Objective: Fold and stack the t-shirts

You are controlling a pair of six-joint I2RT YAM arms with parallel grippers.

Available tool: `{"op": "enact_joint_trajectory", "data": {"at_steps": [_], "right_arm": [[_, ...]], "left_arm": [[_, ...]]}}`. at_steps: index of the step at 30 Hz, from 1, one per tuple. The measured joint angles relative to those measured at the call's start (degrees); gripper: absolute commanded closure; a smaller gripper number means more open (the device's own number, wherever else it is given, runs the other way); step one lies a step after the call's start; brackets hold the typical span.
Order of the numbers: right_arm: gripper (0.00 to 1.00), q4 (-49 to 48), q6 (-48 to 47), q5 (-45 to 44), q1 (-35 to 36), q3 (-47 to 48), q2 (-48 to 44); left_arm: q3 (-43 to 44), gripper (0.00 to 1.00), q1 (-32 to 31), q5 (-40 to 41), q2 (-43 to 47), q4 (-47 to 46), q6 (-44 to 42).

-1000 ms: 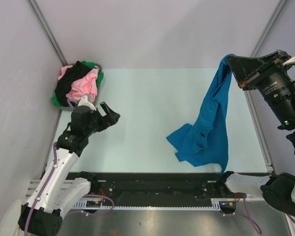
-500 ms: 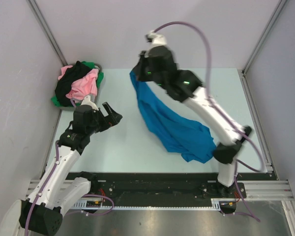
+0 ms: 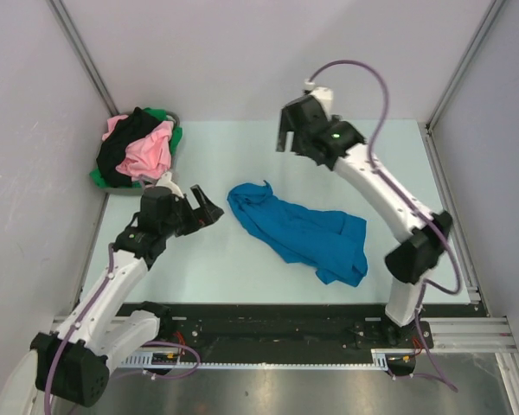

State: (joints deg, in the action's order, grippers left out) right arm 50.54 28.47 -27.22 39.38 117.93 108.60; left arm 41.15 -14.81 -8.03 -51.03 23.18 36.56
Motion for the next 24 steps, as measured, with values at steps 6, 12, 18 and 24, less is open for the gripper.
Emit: {"op": "enact_joint_trajectory", "data": {"at_steps": [6, 12, 18, 24], "right_arm": [[0.02, -1.40, 1.57, -4.52, -10.75, -19.19, -20.20], [0.04, -0.90, 5.66, -3.87, -16.92, -40.72, -26.40], [0.08, -0.55, 8.87, -3.06, -16.76, -48.68, -24.72], [0.33, -2.38, 10.84, -3.15, -17.86, -52.28, -24.94]], "left_arm": [[0.11, 0.01, -11.02, -0.28, -9.16, -4.48, 1.57], [7.37, 0.02, -26.23, -0.20, -21.44, -8.11, 4.59], [28.44, 0.14, -36.72, -3.19, -41.05, -7.50, 5.35], [55.10, 0.15, -41.66, -2.45, -60.02, 2.71, 2.99]]}}
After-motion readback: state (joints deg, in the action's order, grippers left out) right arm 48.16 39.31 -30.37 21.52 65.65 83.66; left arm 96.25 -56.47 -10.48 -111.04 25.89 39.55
